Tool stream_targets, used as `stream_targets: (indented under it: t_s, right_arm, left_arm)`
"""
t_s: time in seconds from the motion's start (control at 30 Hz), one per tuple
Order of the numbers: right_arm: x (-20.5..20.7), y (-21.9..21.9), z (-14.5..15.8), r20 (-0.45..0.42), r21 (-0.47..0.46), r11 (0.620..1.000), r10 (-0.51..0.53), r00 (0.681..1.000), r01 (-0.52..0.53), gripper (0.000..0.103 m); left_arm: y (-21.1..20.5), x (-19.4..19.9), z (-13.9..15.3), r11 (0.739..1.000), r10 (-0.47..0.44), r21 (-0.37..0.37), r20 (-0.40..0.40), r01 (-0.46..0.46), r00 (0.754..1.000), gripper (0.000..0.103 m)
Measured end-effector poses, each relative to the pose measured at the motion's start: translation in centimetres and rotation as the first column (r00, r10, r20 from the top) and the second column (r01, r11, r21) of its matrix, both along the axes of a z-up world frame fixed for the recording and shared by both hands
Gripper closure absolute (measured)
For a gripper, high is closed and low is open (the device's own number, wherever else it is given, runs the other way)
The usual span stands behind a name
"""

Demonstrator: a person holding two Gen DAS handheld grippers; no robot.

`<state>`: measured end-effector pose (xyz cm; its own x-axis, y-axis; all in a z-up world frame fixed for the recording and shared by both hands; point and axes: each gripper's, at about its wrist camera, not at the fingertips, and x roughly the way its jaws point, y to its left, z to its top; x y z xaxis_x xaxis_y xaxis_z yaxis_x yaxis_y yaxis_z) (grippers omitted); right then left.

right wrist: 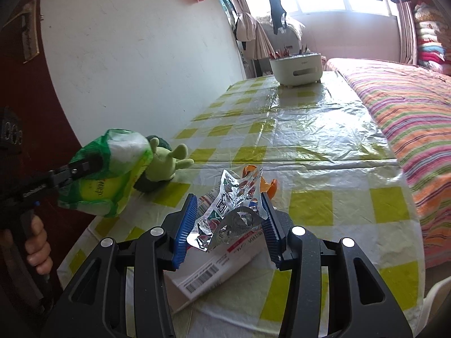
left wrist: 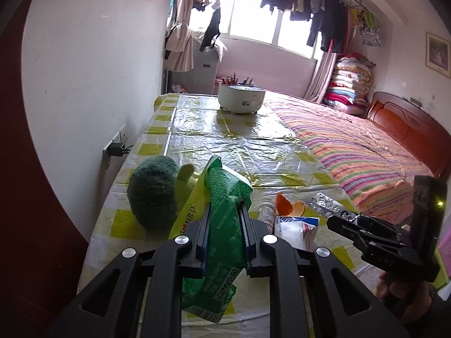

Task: Collect trash
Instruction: 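Drop the blister pack into the bin with the right tool while the left tool carries the green bag there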

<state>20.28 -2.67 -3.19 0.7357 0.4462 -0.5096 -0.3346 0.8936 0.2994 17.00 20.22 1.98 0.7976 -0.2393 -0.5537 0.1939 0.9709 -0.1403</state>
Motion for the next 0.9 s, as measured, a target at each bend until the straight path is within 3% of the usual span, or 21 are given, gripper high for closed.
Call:
stream_targets:
  t_s: [0.5, 0.9]
  right_arm:
    - [-3.2, -5.6, 0.5, 0.017, 0.018, 0.997, -0.08, 0.997, 0.08, 0.059]
    - [-6.1, -11.6, 0.3, 0.026, 0.054, 0.979, -0.198, 0.98, 0.196, 0.059]
  left_arm:
    - [-6.2, -0.4, 0.1, 0.991, -0.128, 0.025, 0.004, 0.128, 0.992, 0.086]
    - [-12.6, -1.2, 0.2, 0.968, -0.248, 0.037, 0.011, 0.248, 0.969, 0.086]
